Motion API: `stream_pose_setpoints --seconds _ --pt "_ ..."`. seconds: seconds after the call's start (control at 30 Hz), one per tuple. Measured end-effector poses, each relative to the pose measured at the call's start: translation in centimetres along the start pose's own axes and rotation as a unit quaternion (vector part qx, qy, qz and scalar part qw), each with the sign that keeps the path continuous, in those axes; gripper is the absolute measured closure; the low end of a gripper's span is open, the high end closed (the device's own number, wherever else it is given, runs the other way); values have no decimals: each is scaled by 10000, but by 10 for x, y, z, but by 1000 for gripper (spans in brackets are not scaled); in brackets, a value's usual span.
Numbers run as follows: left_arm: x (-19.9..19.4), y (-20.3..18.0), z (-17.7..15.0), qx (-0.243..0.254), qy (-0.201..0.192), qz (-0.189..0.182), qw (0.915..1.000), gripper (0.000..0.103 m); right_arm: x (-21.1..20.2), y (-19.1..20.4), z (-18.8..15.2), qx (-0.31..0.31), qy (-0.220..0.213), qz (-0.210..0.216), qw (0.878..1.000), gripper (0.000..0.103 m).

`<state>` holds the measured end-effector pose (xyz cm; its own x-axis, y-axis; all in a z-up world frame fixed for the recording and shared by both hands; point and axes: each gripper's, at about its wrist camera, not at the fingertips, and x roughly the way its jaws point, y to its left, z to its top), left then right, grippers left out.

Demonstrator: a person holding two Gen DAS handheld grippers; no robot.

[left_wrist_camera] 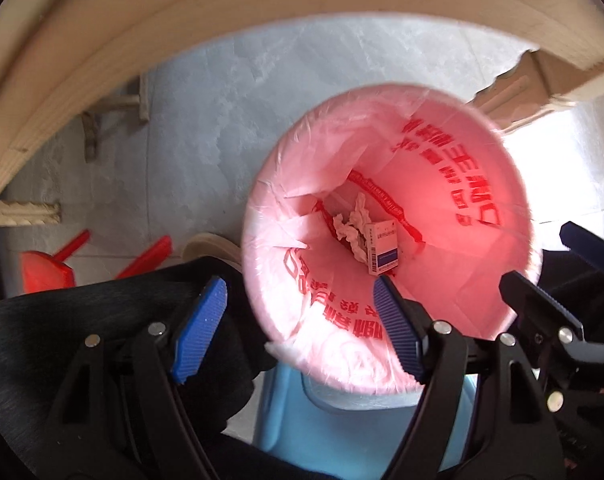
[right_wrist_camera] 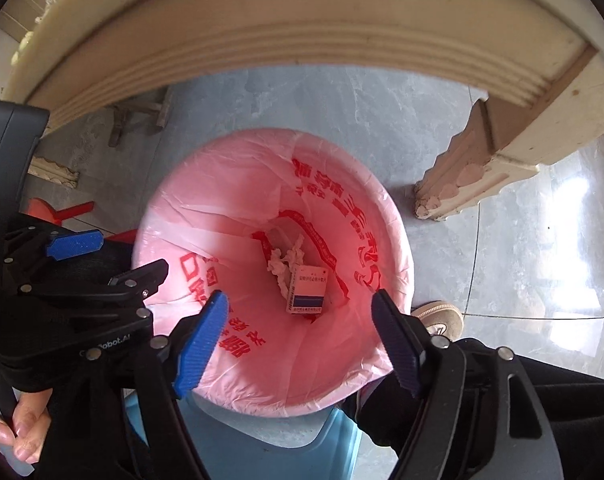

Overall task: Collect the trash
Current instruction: 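Raise both open tools back over the table toward the red cup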

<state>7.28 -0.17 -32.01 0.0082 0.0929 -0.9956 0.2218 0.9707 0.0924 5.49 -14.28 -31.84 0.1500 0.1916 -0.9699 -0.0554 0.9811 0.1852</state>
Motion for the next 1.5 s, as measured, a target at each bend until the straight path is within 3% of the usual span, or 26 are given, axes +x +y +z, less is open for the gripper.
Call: stream_pose_setpoints --seconds 0.2,0.47,0.67,0.83,0.93,1.0,1.17,1.33,1.5 --pt "-94 21 -20 70 -701 -147 9974 29 -70 5 -7 -37 -549 207 9983 27" --pt "-239 58 -18 1 -1978 -13 9802 21 -215 2 4 2 -1797 498 9825 15" --pt "-329 78 13 162 -2460 292 9687 20 -320 -11 57 98 -2196 1063 9697 12" --pt "-379 94 44 201 -2445 9 9694 20 -387 -20 106 317 -2416 1154 9630 12" --pt "-398 103 60 145 -2395 -162 9707 19 -415 -23 129 415 -2580 1097 9590 11" --pt "-407 108 65 85 -2440 -62 9697 19 -428 -23 142 457 -2719 878 9572 10" --pt "-415 117 85 10 -2326 -166 9724 19 -442 -22 164 482 -2807 828 9550 10" --pt "-396 123 106 -50 -2172 -113 9760 19 -427 -20 183 493 -2632 865 9596 9" --pt "-367 131 129 -150 -1933 -325 9805 19 -400 -14 200 482 -2367 922 9660 9"
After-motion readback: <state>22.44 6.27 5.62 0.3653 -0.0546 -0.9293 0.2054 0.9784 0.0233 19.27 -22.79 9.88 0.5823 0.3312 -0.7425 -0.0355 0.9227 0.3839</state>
